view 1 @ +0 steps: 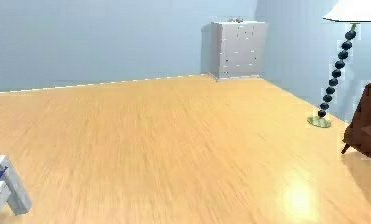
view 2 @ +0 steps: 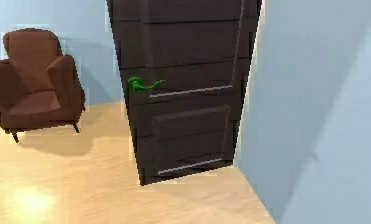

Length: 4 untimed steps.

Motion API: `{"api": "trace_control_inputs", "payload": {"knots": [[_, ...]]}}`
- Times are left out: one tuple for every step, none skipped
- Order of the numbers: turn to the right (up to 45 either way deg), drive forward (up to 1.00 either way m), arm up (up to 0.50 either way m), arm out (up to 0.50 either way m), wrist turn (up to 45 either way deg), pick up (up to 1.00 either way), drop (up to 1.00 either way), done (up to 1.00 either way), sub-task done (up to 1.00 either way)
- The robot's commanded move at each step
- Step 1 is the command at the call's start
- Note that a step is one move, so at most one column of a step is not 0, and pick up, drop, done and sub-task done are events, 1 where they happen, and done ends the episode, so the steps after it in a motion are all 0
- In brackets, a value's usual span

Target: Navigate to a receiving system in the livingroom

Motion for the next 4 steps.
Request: {"api": "trace_control_inputs", "payload": {"knots": [[39.0, 0.0, 0.0, 0.0, 0.0, 0.0, 0.0, 0.0, 0.0], [0.0, 0.95, 0.0, 0.0, 0.0, 0.0, 0.0, 0.0, 0.0], [27.0, 0.0, 0.0, 0.0, 0.0, 0.0, 0.0, 0.0, 0.0], [0.0, 0.55, 0.0, 0.0, 0.0, 0.0, 0.0, 0.0, 0.0]]}}
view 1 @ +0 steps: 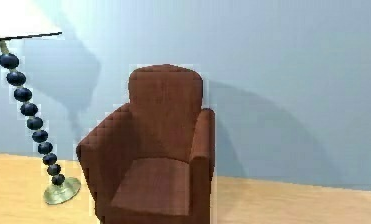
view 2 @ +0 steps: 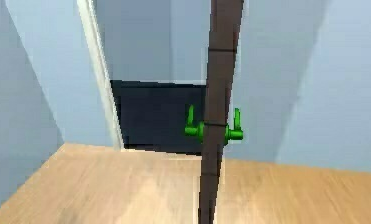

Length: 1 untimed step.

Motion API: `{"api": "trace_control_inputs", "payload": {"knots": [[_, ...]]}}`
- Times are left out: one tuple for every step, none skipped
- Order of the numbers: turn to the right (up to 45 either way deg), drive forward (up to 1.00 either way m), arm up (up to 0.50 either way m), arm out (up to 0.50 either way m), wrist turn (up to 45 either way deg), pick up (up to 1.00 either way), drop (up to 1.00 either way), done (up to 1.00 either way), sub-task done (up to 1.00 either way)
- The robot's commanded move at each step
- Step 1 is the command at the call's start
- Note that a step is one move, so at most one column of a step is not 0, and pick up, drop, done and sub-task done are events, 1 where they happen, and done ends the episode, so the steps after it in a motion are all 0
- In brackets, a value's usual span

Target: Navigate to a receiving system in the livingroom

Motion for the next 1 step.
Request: {"api": "trace_control_inputs", "payload": {"knots": [[45.0, 0.0, 0.0, 0.0, 0.0, 0.0, 0.0, 0.0, 0.0]]}}
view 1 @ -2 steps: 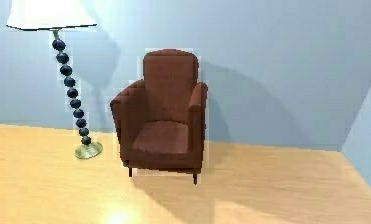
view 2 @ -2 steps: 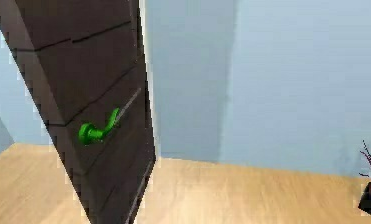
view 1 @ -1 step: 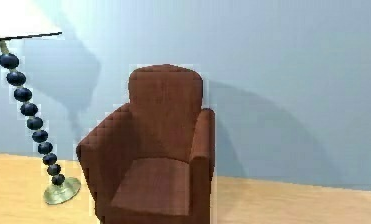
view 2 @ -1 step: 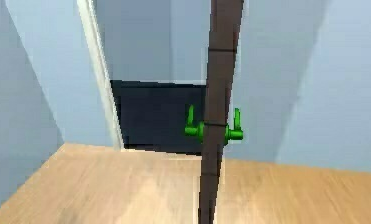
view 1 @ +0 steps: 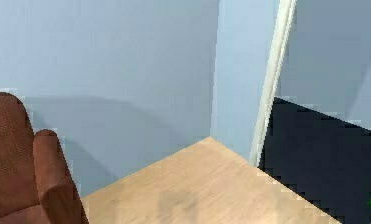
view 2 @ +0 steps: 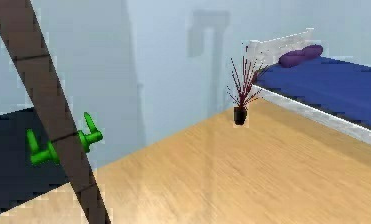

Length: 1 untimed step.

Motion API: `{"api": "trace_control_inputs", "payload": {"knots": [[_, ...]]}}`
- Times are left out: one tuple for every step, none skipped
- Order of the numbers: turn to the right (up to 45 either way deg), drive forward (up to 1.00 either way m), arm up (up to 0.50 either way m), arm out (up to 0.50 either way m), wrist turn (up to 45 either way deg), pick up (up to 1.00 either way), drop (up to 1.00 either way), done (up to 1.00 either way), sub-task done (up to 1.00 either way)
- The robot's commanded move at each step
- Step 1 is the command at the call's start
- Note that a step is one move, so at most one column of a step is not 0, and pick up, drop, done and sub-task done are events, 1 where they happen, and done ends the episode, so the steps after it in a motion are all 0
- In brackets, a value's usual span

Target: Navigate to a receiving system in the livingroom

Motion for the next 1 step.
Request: {"api": "trace_control_inputs", "payload": {"knots": [[15.0, 0.0, 0.0, 0.0, 0.0, 0.0, 0.0, 0.0, 0.0]]}}
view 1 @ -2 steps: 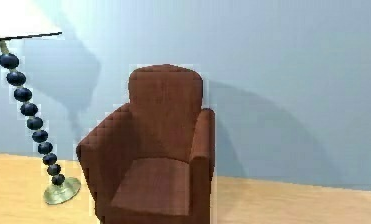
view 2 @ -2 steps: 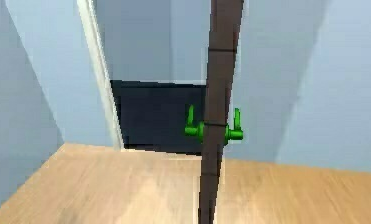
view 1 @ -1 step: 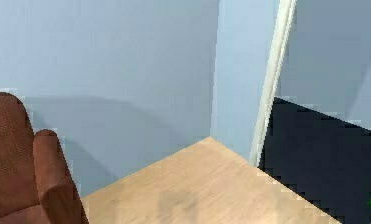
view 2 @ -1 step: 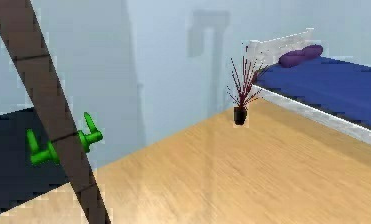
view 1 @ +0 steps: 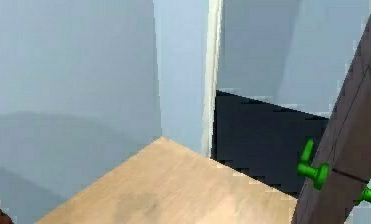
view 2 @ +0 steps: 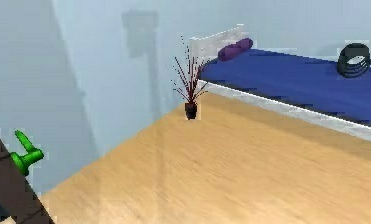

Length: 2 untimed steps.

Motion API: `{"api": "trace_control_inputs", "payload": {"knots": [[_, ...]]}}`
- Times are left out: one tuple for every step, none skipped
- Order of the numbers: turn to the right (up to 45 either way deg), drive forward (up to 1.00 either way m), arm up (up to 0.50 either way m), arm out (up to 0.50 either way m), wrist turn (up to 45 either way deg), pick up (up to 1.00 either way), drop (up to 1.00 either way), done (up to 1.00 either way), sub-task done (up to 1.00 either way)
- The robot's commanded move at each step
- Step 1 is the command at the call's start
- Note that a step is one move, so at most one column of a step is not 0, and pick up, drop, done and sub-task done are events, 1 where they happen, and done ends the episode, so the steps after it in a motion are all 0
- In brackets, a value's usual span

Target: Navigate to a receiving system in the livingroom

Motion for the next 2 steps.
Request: {"api": "trace_control_inputs", "payload": {"knots": [[0.0, 0.75, 0.0, 0.0, 0.0, 0.0, 0.0, 0.0, 0.0], [33.0, 0.0, 0.0, 0.0, 0.0, 0.0, 0.0, 0.0, 0.0]]}}
